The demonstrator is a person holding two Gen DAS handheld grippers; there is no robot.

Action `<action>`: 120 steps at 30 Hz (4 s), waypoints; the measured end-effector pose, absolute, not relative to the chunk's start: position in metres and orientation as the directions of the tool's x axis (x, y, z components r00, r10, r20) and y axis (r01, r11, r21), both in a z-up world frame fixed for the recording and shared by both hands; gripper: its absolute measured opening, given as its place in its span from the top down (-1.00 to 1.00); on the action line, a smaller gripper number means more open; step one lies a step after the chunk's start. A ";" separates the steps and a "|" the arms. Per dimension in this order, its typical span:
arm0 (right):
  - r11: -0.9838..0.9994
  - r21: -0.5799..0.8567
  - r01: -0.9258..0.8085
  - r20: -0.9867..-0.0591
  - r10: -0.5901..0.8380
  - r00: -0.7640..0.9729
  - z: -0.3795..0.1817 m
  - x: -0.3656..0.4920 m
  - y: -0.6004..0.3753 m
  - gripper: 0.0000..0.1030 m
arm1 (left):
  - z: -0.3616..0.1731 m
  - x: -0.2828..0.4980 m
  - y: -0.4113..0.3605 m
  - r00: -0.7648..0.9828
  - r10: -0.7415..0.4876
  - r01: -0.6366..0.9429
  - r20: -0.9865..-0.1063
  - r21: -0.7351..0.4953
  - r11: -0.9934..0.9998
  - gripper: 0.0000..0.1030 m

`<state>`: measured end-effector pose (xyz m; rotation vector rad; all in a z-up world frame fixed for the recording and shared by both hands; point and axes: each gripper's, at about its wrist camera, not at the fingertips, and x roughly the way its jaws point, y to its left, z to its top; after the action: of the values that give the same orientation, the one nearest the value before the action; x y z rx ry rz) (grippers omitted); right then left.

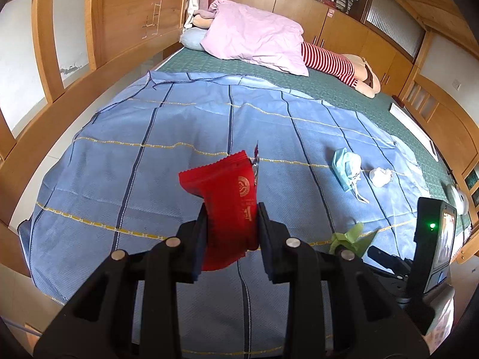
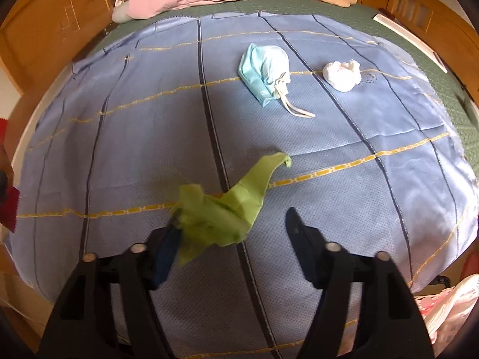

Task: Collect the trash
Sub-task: 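Grasp the green paper crane with the right gripper while the left gripper holds the red packet, then lift the paper crane with the right gripper while the left gripper holds the red packet, then drop the red packet into the bin with the left gripper while the right drops the crane, then reach to the blue face mask and grasp it with the right gripper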

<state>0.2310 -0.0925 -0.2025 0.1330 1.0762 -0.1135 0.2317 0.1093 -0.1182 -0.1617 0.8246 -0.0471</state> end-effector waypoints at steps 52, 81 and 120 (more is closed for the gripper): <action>0.980 0.021 0.198 -0.668 -0.134 0.732 -0.078 0.086 -0.188 0.67 | -0.077 0.184 0.055 0.804 -0.223 0.232 -0.551 -0.055 0.971 0.40; 0.796 0.158 0.584 -0.790 -0.253 0.559 -0.089 -0.055 -0.353 -0.20 | -0.115 0.017 -0.128 -0.048 -0.781 0.941 -0.623 -0.291 0.174 -0.63; 0.934 0.123 -0.335 -0.888 0.255 0.383 -0.197 0.278 -0.038 0.25 | -0.133 0.253 0.173 0.519 0.027 -0.347 -0.854 -0.182 0.920 -0.67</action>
<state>0.2785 -0.0382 -0.1967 -0.0813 1.1166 0.3767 0.2527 0.1731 -0.1335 -0.3523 1.0049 0.2300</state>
